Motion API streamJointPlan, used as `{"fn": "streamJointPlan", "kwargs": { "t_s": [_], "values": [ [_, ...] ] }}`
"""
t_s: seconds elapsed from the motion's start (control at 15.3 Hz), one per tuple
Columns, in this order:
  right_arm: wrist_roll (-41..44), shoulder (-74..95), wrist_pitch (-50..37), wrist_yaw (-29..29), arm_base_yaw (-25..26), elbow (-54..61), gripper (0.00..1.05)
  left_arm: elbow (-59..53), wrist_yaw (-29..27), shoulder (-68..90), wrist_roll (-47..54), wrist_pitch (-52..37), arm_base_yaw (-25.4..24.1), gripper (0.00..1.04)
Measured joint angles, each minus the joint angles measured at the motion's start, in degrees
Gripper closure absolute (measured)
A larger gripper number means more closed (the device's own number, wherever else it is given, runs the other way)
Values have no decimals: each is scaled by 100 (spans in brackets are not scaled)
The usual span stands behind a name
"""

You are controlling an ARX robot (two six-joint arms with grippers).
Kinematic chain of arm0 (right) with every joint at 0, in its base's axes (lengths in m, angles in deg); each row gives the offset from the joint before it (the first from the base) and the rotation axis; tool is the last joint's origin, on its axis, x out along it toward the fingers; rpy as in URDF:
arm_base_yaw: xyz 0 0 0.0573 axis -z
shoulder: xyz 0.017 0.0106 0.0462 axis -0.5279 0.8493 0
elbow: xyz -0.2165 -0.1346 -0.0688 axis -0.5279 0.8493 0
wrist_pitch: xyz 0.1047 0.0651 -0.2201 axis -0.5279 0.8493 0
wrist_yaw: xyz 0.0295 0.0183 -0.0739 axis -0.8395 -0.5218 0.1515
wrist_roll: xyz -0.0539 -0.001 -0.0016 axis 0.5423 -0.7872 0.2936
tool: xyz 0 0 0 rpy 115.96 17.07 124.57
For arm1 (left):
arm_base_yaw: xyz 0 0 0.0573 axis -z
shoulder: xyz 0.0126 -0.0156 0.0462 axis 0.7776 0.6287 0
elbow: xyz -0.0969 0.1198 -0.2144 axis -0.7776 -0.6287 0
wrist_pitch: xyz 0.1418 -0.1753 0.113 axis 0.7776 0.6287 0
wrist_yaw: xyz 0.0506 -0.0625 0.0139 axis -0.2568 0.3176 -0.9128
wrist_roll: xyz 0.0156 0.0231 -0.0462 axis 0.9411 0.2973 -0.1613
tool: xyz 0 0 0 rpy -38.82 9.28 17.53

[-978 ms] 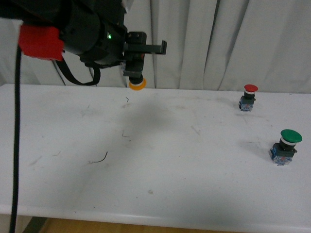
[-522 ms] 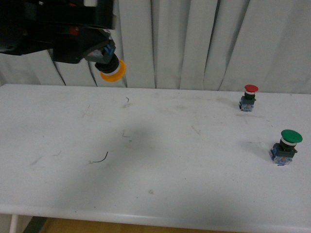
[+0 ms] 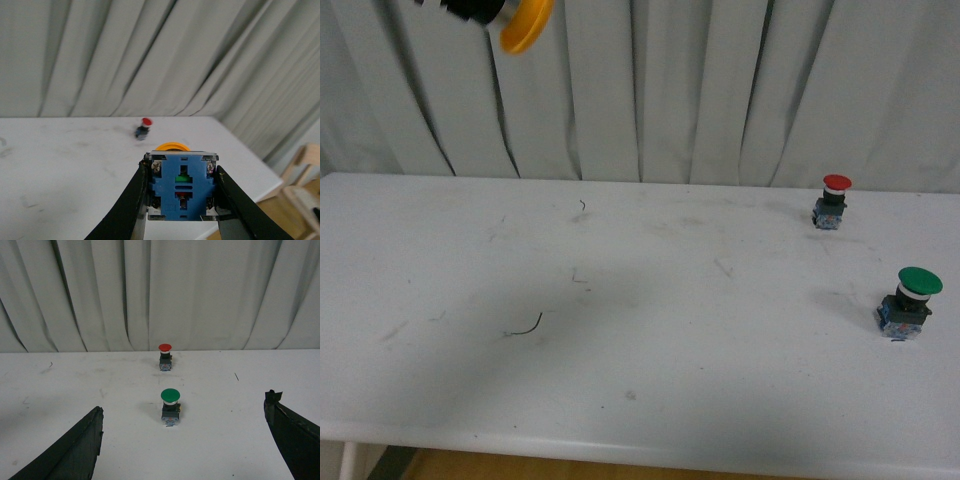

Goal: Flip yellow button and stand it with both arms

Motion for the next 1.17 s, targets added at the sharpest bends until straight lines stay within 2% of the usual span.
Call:
{"fn": "streamJointPlan", "kwargs": {
  "t_s": [0.13, 0.33, 0.46, 0.72, 1.17],
  "values": [
    [0, 0, 0, 0, 0, 0, 6, -564, 503, -83, -1349, -1419, 46, 73],
    [0, 0, 2, 0, 0, 0, 6, -1108, 382, 726, -2876, -3504, 492, 74],
    [0, 0, 0, 0, 0, 0, 6, -1064, 223, 1255, -3189, -4266, 767, 74],
    [0, 0, 0, 0, 0, 0, 6, -645, -4, 2389, -3558, -4572, 728, 74],
    [0, 0, 0, 0, 0, 0, 6, -590, -57, 2988, -4044, -4577, 431, 74]
  ]
}}
